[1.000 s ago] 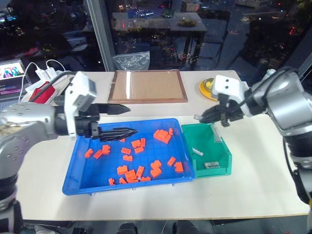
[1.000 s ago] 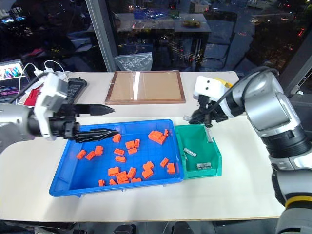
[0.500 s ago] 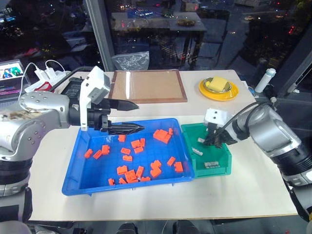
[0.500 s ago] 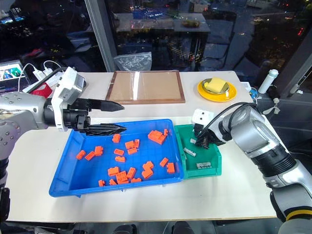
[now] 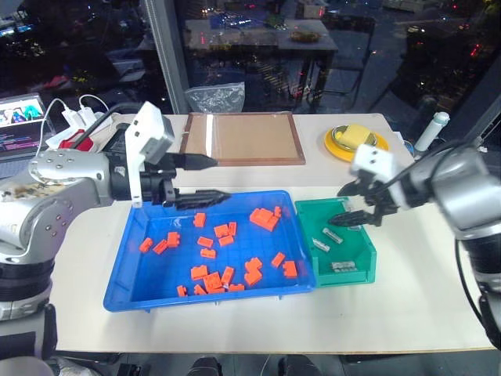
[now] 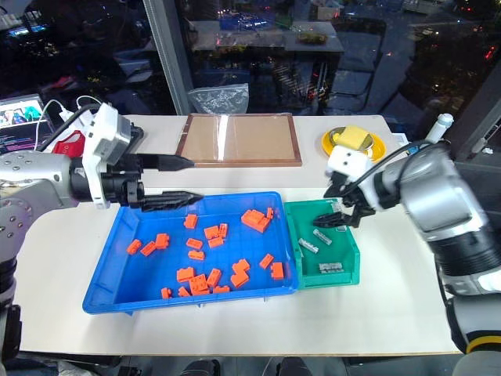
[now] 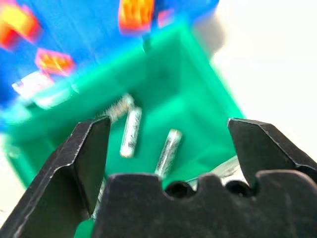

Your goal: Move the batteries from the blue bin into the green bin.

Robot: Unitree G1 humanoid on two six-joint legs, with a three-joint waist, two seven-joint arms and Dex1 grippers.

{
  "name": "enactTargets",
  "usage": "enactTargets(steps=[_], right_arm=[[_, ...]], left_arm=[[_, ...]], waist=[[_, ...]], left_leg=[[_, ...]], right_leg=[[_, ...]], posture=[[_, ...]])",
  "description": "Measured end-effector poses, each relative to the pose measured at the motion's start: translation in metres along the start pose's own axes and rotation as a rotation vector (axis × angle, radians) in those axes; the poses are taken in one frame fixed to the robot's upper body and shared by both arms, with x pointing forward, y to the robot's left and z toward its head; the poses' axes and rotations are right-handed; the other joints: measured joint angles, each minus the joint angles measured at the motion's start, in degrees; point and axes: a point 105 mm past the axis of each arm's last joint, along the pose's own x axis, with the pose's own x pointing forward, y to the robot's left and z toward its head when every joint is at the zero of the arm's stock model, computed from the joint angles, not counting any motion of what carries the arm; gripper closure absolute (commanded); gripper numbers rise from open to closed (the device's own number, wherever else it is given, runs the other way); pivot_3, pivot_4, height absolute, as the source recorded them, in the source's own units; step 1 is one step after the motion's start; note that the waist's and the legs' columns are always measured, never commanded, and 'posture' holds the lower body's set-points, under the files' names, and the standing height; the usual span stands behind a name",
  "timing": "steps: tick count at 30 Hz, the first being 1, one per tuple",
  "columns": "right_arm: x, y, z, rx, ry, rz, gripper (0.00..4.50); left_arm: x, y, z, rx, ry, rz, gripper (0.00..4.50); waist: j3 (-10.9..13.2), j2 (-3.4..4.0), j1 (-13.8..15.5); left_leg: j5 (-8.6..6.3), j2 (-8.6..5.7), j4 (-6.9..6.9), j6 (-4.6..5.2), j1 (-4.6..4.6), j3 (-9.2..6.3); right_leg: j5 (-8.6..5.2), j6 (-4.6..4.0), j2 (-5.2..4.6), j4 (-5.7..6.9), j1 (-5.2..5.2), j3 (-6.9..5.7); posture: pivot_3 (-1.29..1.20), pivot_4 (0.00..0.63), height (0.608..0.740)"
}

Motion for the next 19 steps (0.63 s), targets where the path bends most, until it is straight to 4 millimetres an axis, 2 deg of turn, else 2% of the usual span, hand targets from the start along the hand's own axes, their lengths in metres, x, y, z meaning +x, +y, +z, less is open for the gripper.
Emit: enactTargets(steps=[5, 7, 11, 15, 17, 19], right_arm=[[-0.02, -0.018, 0.003, 0.064, -0.218, -0.132, 0.08], [-0.029, -0.025, -0.002, 0.074, -0.331, -0.204, 0.08], [-0.031, -0.04, -0.037, 0.211, -0.347, -0.294, 0.08], [-0.032, -0.064, -0.074, 0.375, -0.305, -0.399, 0.08], [-0.031, -0.071, -0.085, 0.414, -0.289, -0.437, 0.08], [-0.028, -0.076, -0.087, 0.418, -0.288, -0.445, 0.08]], left_arm=[[-0.008, 0.013, -0.012, 0.013, -0.018, 0.119, 0.55], [-0.02, 0.02, -0.023, -0.034, -0.024, 0.163, 0.55], [-0.045, 0.032, -0.05, -0.133, -0.021, 0.278, 0.55], [-0.057, 0.033, -0.063, -0.167, -0.025, 0.332, 0.55], [-0.059, 0.034, -0.064, -0.167, -0.034, 0.346, 0.55], [-0.06, 0.033, -0.067, -0.179, -0.025, 0.347, 0.55]], waist=[[0.0, 0.01, -0.4], [0.0, 0.02, -0.4], [0.0, 0.03, -0.4], [0.0, 0.03, -0.4], [0.0, 0.02, -0.4], [0.0, 0.04, -0.5]], left_leg=[[0.0, 0.03, -0.03, 0.0, 0.08, 0.01], [0.0, 0.02, -0.07, 0.0, 0.09, 0.01], [0.01, 0.0, 0.01, 0.0, 0.07, 0.04], [0.01, -0.01, -0.01, 0.0, 0.1, 0.05], [0.01, -0.02, -0.01, 0.0, 0.07, 0.06], [0.0, -0.01, -0.02, 0.0, 0.1, 0.06]], right_leg=[[0.01, -0.01, 0.03, 0.08, -0.01, 0.02], [0.01, -0.02, 0.02, 0.07, 0.01, 0.02], [0.01, -0.02, -0.03, 0.07, 0.0, 0.05], [0.01, -0.02, -0.03, 0.06, 0.01, 0.06], [0.01, -0.02, -0.03, 0.05, 0.01, 0.06], [0.01, -0.02, -0.03, 0.05, 0.01, 0.06]], posture=[[0.0, 0.15, 0.74], [0.0, 0.15, 0.74], [0.0, 0.15, 0.74], [0.0, 0.15, 0.74], [0.0, 0.15, 0.74], [0.0, 0.15, 0.74]])
